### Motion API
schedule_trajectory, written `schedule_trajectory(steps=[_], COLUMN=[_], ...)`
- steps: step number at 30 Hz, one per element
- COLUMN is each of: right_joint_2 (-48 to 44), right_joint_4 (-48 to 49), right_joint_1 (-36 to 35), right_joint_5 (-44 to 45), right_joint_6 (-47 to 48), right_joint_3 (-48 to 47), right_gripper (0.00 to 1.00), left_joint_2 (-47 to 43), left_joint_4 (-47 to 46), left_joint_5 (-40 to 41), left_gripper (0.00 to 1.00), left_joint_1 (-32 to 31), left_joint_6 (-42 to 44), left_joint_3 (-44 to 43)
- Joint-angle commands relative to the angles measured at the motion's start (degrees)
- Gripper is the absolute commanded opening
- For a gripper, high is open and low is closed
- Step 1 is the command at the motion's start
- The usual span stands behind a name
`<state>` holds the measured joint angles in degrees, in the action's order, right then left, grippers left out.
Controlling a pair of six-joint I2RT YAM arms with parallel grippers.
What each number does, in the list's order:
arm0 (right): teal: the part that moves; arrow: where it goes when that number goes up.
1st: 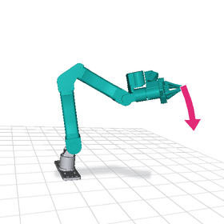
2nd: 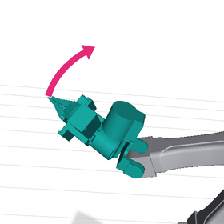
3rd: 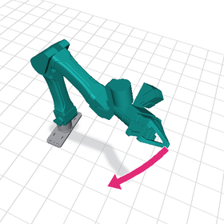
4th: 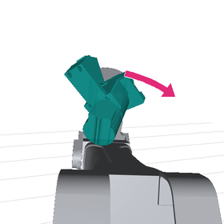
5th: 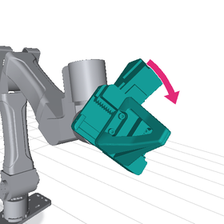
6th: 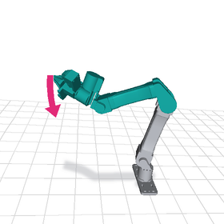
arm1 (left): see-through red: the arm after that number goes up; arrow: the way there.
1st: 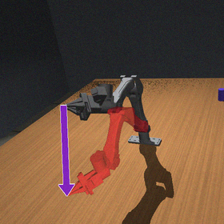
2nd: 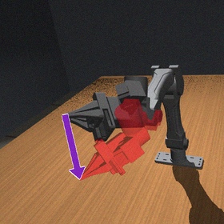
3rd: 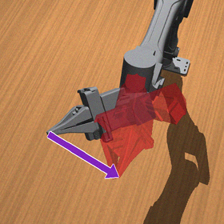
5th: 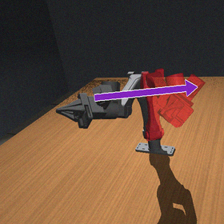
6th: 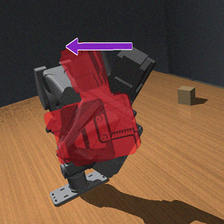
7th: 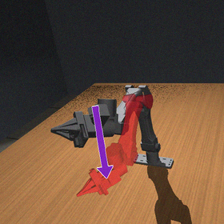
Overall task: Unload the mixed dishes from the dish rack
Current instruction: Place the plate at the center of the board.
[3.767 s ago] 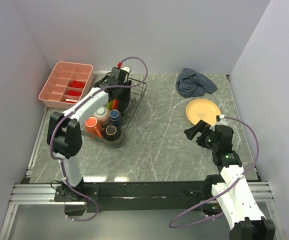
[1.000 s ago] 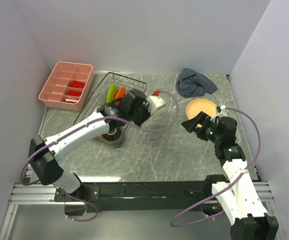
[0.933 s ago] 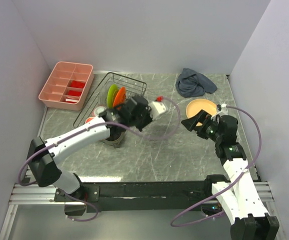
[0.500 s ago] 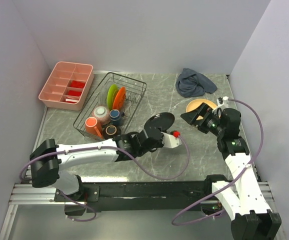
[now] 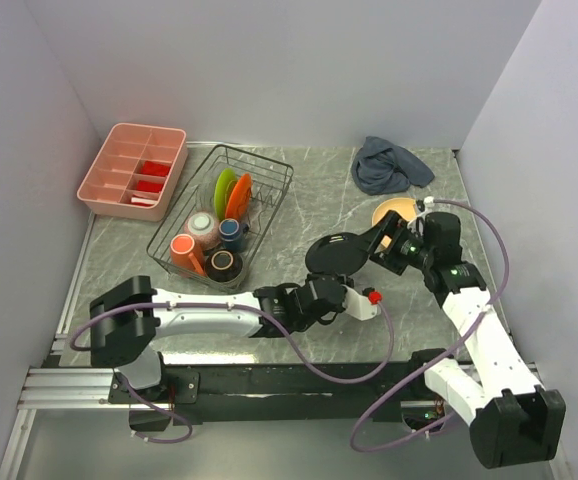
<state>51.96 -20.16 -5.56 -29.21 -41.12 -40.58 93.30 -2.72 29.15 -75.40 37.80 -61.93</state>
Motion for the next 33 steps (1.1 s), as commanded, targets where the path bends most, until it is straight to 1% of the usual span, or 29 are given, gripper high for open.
schedule_trajectory(steps=[1, 5, 8, 9, 11, 12, 14, 15, 17, 18, 19, 20, 23, 24, 25, 26, 27, 28, 29, 30, 32, 33], right_joint_2=[4.3, 7.5, 9.2, 10.3, 11.2, 12.0, 12.3, 12.2, 11.8, 11.6, 11.5, 11.4, 10.3, 10.2, 9.9, 9.6, 9.6, 9.3, 9.2, 9.1, 8.8, 8.7], right_joint_4=[-1.6, -2.6, -2.0, -1.9, -1.9, -1.8, -1.5, -1.4, -1.0, -1.0, -0.8, -0.6, -0.1, 0.0, 0.3, 0.5, 0.7, 1.1, 1.3, 1.5, 2.1, 2.1], right_joint_1=[-1.7, -3.2, -4.2, -4.3, -4.9, -5.1, -5.4, -5.3, -5.4, -5.3, -5.3, -5.3, -5.2, -5.2, -5.1, -5.0, -4.5, -4.4, -4.0, -3.3, -2.4, -1.7], right_joint_5=[1.4, 1.6, 1.4, 1.3, 0.7, 0.6, 0.5, 0.6, 1.1, 1.3, 1.5, 1.5, 3.0, 3.5, 4.0, 4.6, 4.9, 5.1, 5.8, 6.2, 7.3, 7.7], right_joint_6=[0.7, 1.7, 1.7, 1.8, 2.1, 2.2, 2.1, 2.0, 1.8, 1.8, 1.7, 1.6, 1.3, 1.3, 1.1, 1.0, 0.9, 0.7, 0.6, 0.6, 0.8, 0.7], right_joint_3=[-3.0, -2.7, -2.7, -2.8, -3.2, -3.4, -3.5, -3.2, -3.1, -3.0, -2.8, -2.8, -2.7, -2.6, -2.7, -2.6, -2.4, -2.4, -2.4, -2.5, -2.5, -2.4], right_gripper=[0.9, 0.84, 0.74, 0.65, 0.54, 0.43, 0.31, 0.21, 0.13, 0.07, 0.04, 0.0, 0.0, 0.0, 0.0, 0.0, 0.0, 0.0, 0.0, 0.0, 0.0, 0.0], left_joint_2=[1.2, 2.5, 3.3, 3.5, 3.8, 4.0, 4.2, 4.0, 3.6, 3.3, 3.2, 3.1, 2.1, 1.4, 1.0, 0.0, -0.7, -1.3, -2.7, -3.4, -5.8, -6.7], left_joint_4=[-5.0, -6.0, -6.2, -6.2, -6.7, -6.8, -7.0, -7.3, -8.2, -8.1, -8.0, -8.0, -8.4, -8.6, -8.7, -8.7, -8.5, -8.4, -8.2, -7.8, -6.8, -6.2], left_joint_5=[2.4, 3.3, 3.2, 3.0, 3.1, 3.2, 3.9, 4.1, 4.3, 4.3, 4.4, 4.7, 5.2, 5.4, 5.4, 5.2, 4.7, 4.4, 4.1, 3.3, 2.4, 1.9], left_gripper=[0.02, 0.03, 0.04, 0.05, 0.08, 0.08, 0.1, 0.13, 0.19, 0.23, 0.32, 0.35, 0.45, 0.55, 0.61, 0.64, 0.73, 0.75, 0.8, 0.89, 0.95, 0.96], left_joint_1=[-0.7, -0.7, -0.7, -0.7, -0.7, -0.7, -0.7, -0.7, -0.7, -0.7, -0.7, -0.7, -0.5, -0.3, 0.0, 0.6, 1.0, 1.3, 2.1, 2.5, 3.8, 4.4], left_joint_6=[1.7, 2.5, 2.4, 2.1, 2.0, 1.9, 1.5, 1.1, 0.3, 0.0, -0.9, -1.4, -3.3, -4.1, -5.9, -6.9, -7.9, -10.0, -11.1, -12.1, -15.6, -16.9], left_joint_3=[-2.0, -2.0, -2.1, -2.1, -2.1, -2.0, -1.8, -1.5, -0.9, -0.3, -0.1, 0.2, 1.5, 2.2, 2.5, 3.1, 3.5, 3.8, 4.4, 4.7, 5.3, 5.5])
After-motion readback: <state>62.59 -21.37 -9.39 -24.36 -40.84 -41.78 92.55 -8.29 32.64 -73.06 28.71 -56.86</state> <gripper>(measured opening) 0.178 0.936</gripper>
